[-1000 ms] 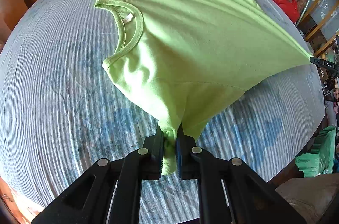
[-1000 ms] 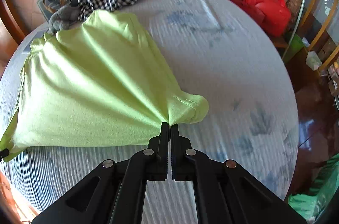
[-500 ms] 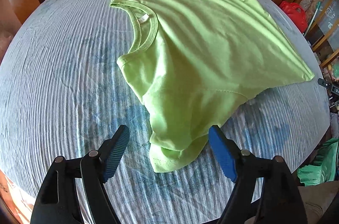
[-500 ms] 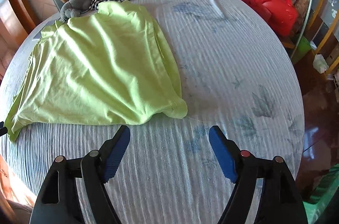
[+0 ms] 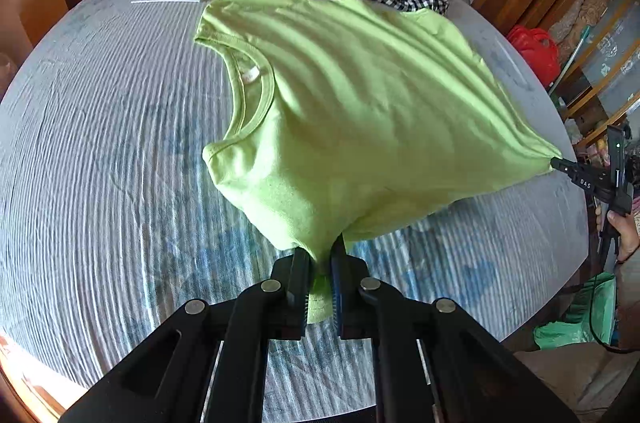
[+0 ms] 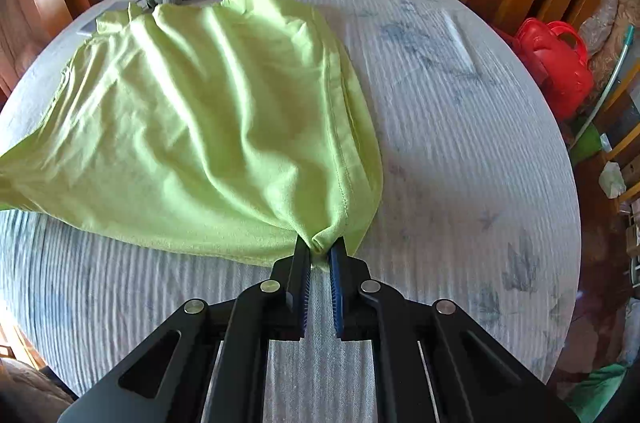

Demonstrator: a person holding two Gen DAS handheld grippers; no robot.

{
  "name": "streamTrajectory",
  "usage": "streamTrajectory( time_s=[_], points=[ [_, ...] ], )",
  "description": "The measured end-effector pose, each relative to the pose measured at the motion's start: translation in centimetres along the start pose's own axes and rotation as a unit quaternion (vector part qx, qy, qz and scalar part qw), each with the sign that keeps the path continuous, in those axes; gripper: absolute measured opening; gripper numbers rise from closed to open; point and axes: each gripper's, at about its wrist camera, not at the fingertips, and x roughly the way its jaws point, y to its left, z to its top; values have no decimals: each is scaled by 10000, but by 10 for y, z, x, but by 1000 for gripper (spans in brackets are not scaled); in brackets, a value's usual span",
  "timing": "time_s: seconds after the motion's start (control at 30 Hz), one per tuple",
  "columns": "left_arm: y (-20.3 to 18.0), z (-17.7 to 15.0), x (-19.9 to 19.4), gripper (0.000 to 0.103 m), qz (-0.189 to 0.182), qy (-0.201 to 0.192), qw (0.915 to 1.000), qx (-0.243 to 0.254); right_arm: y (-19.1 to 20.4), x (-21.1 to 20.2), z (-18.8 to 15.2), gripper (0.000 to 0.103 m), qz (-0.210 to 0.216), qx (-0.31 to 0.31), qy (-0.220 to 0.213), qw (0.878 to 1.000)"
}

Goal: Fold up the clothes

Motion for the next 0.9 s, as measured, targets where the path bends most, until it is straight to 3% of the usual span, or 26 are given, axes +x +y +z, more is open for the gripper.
streamTrajectory(
  time_s=[0.1, 0.27, 0.3, 0.33, 0.37, 0.4, 0.53, 0.67, 0.77, 0.9],
  points=[
    [7, 40, -4, 7, -124, -91, 9999, 23, -10, -12, 28, 8, 192, 128, -176, 9996],
    [17, 123, 25, 12, 227, -324, 9992, 51, -24, 6, 96, 10, -29, 475, -510, 9976],
    [23, 139, 34, 17, 364, -387, 9986, 8, -27, 10, 108, 26, -99, 616, -628, 9961],
    [33, 151, 41, 35, 442, -398, 9982, -62, -32, 12, 116, 61, -175, 752, -628, 9950],
    [42, 163, 48, 53, 520, -409, 9977, -132, -36, 14, 123, 77, -250, 887, -628, 9938],
    [52, 174, 55, 58, 597, -420, 9971, -202, -41, 16, 130, 83, -319, 1014, -627, 9924],
    [67, 175, 58, 62, 647, -377, 9972, -52, -45, 11, 118, 82, -304, 1063, -601, 9920],
    [66, 155, 71, 66, 762, -90, 9965, 342, -42, 19, 100, 82, -316, 840, -377, 9952],
    [55, 144, 88, 66, 1030, -10, 9917, 772, -30, 25, 95, 81, -253, 447, -268, 9983],
    [53, 144, 109, 66, 1360, 44, 9850, 1064, -30, 37, 105, 82, -240, 423, -188, 9986]
  ],
)
